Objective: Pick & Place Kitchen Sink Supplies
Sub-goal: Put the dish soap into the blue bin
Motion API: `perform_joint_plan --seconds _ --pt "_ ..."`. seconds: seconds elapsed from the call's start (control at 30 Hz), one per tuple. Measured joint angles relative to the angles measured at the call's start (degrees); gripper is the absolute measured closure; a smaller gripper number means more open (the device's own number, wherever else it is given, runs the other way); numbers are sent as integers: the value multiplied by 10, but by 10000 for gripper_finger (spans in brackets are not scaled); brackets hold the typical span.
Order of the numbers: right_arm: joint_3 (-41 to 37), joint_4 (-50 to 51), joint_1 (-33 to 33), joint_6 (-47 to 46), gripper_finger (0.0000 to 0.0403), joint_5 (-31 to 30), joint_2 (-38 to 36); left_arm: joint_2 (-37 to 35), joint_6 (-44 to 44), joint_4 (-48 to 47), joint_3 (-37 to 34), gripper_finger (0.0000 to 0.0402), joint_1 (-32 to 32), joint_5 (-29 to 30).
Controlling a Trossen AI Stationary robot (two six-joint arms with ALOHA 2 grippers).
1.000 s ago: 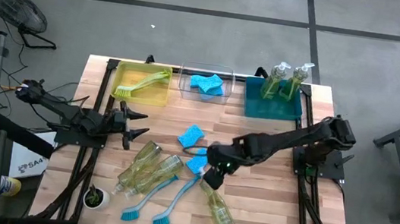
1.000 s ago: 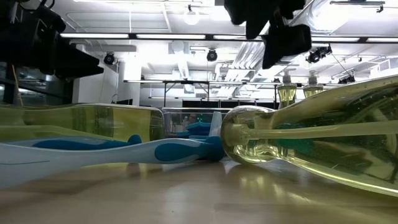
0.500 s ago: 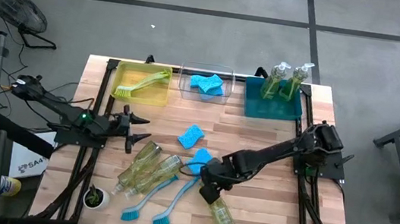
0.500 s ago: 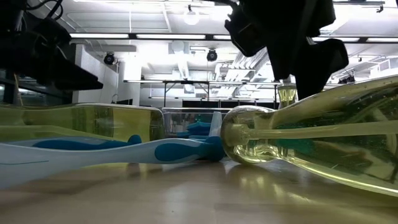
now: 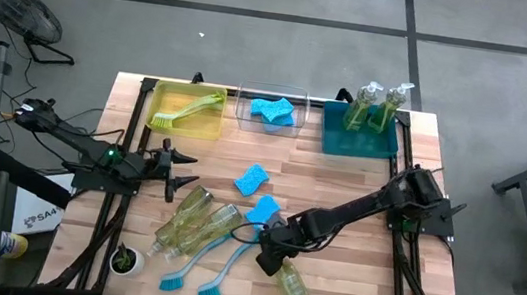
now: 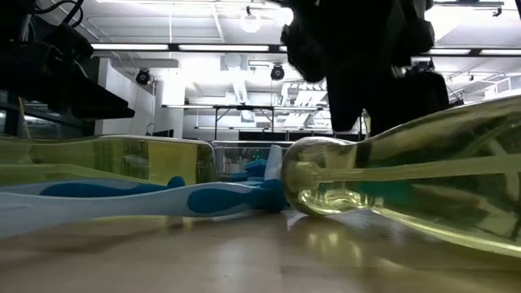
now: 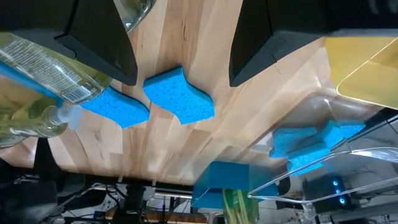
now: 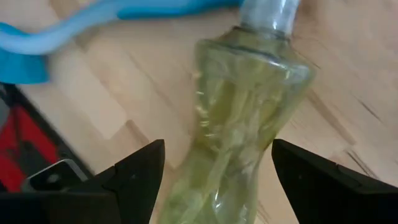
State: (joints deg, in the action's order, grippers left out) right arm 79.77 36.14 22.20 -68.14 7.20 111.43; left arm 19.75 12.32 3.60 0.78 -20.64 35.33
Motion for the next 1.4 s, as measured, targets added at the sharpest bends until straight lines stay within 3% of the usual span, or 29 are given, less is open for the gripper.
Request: perform_joint_plan --seconds 0.63,0.97,1.2,1.4 --pt "2 -25 -20 67 120 57 73 0 0 0 0 151 0 -2" --pt "1 -21 -23 70 166 57 74 0 0 0 0 151 0 -3" --pt "1 -22 -23 86 225 53 75 0 0 0 0 151 0 -3" --pt "0 -8 -23 106 226 30 65 0 2 0 0 151 0 -3"
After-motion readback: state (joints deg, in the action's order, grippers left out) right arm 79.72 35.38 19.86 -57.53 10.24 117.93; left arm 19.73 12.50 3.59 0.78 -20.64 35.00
